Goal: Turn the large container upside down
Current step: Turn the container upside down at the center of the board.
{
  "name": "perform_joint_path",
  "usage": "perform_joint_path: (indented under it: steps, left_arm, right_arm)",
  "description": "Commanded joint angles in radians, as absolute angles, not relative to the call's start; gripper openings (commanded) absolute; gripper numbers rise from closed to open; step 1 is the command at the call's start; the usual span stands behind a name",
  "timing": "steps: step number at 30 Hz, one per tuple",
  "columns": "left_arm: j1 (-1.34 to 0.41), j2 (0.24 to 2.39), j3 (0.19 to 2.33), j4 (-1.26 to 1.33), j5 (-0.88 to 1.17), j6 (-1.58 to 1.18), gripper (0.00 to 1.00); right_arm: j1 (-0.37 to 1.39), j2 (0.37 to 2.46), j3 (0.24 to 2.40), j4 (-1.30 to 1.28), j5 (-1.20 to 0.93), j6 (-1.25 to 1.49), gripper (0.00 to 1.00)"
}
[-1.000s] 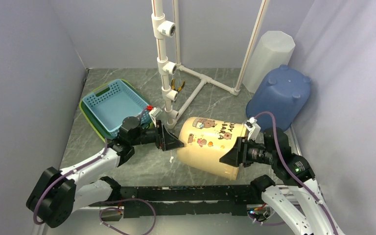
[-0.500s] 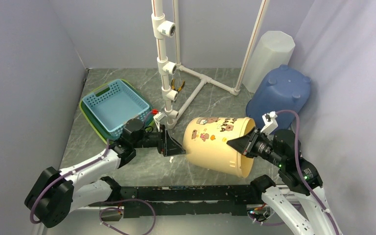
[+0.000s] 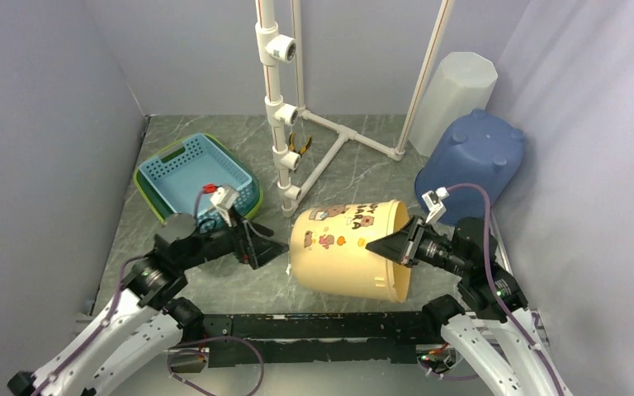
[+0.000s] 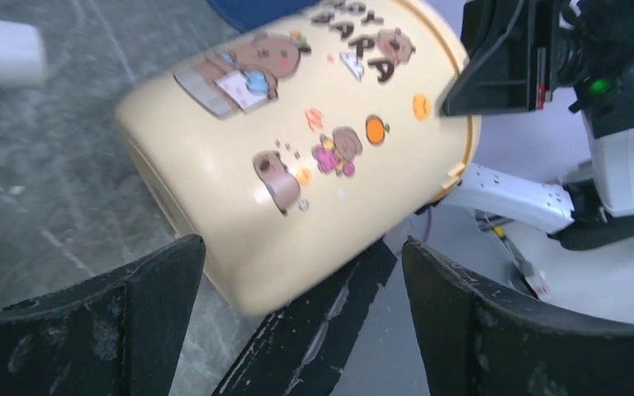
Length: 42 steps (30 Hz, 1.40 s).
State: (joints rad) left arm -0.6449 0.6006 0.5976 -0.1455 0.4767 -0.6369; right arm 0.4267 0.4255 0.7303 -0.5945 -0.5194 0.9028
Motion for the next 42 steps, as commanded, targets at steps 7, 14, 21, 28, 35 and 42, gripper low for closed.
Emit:
perform_joint_path:
  steps: [7,14,21,28,35,42]
  left_arm:
    - [-0.646,0.483,0.694,-0.571,0.189,-0.642,0.94]
    - [-0.646,0.437,0.643,-0.57,0.173,-0.706,0.94]
    - [-0.646,0.442,0.652,-0.634,0.125,-0.687,0.94]
    - [-0.646,0.528,0.64,-0.612,0.119,-0.645,0.94]
    - [-0.646,0.575,0.622,-0.598,0.117,-0.635,0.92]
    - [-0.646,0.557,0.601,-0.596,0.112,-0.637,0.91]
  right_arm:
    - [0.448,0.502,0.537,-0.053,-0.778,1.128,0.0]
    - [0.728,0.718,0.503,0.074,-0.624,1.086,0.01]
    - [0.773,0.755,0.645,-0.305,-0.401,0.903,0.46]
    - [0.774,0.763,0.714,-0.522,-0.261,0.841,0.72]
    - [0.774,0.739,0.856,-0.693,-0.091,0.791,0.92]
    - [0.773,0.809,1.018,-0.765,0.052,0.751,0.74]
